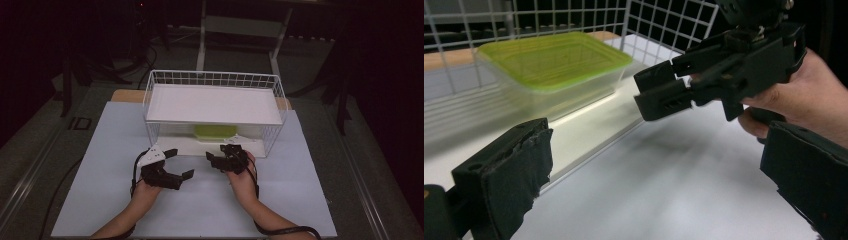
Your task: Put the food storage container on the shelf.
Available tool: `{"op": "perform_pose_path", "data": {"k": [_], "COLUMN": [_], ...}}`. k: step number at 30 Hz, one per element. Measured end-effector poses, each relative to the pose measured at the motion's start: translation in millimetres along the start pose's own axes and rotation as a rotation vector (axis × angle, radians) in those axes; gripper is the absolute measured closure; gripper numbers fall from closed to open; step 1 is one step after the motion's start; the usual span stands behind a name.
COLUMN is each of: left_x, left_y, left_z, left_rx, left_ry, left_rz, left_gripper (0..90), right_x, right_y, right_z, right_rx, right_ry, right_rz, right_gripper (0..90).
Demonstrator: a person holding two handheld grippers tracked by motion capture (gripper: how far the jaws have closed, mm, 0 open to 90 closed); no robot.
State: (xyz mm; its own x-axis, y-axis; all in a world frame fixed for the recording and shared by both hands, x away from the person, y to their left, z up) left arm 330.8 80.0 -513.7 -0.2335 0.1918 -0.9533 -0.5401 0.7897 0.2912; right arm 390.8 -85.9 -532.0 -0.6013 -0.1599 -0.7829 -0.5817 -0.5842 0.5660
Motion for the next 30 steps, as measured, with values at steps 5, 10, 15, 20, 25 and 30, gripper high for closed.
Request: {"op": "perform_pose_path", "data": {"k": [5,10,15,20,25,30], "left_x": [-8.3,-14.5,-19.2,-19.8,-18.4,-15.7], "left_y": [5.7,11.1,18.5,27.6,34.0,43.0], "left_z": [-2.4,-9.5,-15.7,-20.0,-27.3,-40.3], "left_rx": [0.033,0.074,0.106,0.121,0.138,0.165], "left_ry": [-0.012,-0.046,-0.043,-0.023,-0.016,-0.024], "left_rz": [-0.011,0.001,-0.005,-0.012,-0.02,-0.019], "left_gripper": [0.9,0.9,0.9,0.9,0.9,0.9], "right_x": [-0.3,2.8,8.7,15.4,20.3,26.2], "right_y": [12.9,27.7,40.9,56.1,66.7,80.9], "right_z": [1.9,4.1,7.9,14.4,17.9,17.2], "right_rx": [-0.047,-0.071,-0.082,-0.101,-0.111,-0.114], "right_ry": [-0.014,-0.009,0.009,0.024,0.04,0.043], "right_rz": [-0.01,-0.007,-0.007,-0.008,-0.02,-0.03], "right_gripper": [21.2,19.7,19.7,19.6,19.7,21.8]}}
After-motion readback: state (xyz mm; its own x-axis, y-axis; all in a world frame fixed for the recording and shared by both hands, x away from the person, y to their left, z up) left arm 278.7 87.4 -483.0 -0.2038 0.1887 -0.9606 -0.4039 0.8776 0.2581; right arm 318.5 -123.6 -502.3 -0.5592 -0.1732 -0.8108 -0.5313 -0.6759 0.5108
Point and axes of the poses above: each handheld gripper's, and its own axes: y roughly backward along the jaws, x roughly out of its underside, z roughly to its left, the point moved 7 cm from there along -y, roughly forward along the jaws, and after that the axes turned 7 degrees about -y, right-handed, at the moved point
